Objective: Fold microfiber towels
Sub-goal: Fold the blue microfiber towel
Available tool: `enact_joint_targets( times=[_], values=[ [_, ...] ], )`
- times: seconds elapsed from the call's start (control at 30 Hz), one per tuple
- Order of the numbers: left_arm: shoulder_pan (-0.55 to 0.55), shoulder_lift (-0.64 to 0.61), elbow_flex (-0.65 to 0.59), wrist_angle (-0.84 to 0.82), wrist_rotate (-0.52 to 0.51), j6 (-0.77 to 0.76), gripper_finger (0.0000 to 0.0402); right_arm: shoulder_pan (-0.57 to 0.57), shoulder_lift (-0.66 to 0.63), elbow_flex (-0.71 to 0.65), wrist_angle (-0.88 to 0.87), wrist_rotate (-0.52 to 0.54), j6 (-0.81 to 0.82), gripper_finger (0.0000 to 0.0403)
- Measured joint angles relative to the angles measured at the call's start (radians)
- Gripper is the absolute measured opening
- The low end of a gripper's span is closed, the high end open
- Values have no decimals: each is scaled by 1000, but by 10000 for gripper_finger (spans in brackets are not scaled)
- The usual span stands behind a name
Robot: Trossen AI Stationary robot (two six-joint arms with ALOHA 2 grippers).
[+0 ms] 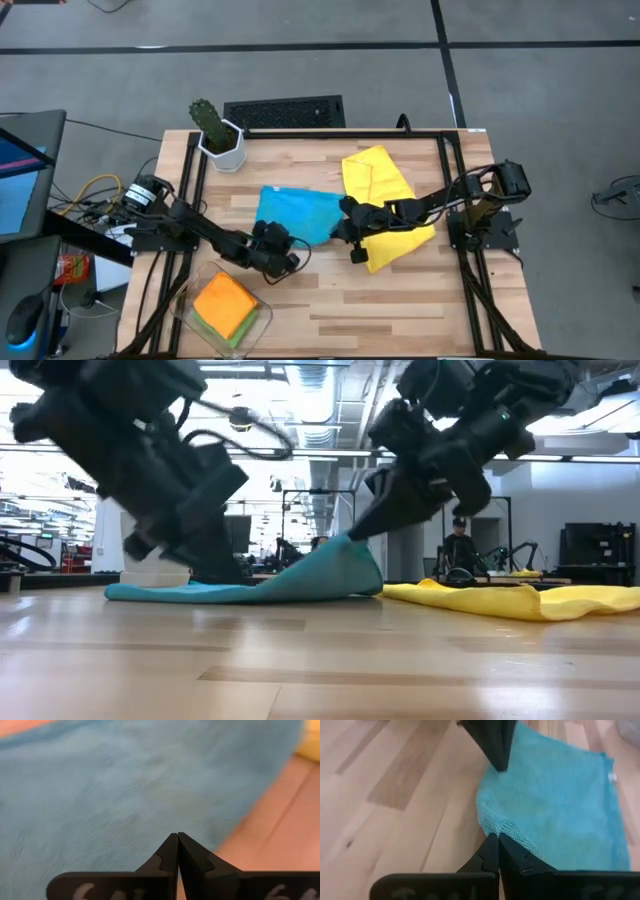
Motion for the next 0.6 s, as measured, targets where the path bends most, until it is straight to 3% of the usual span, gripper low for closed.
enact_joint_targets(
  times=[0.2, 0.3, 0.6],
  values=[
    [0, 0, -67, 61, -1, -74, 0, -10, 33, 32, 32, -20, -3, 27],
    [-1, 0, -77, 96, -4, -77, 0, -8, 79, 51, 39, -75, 1, 25],
    [0, 0, -80, 107, -24, -55, 0, -8, 115, 128, 36, -79, -84, 27]
  ],
)
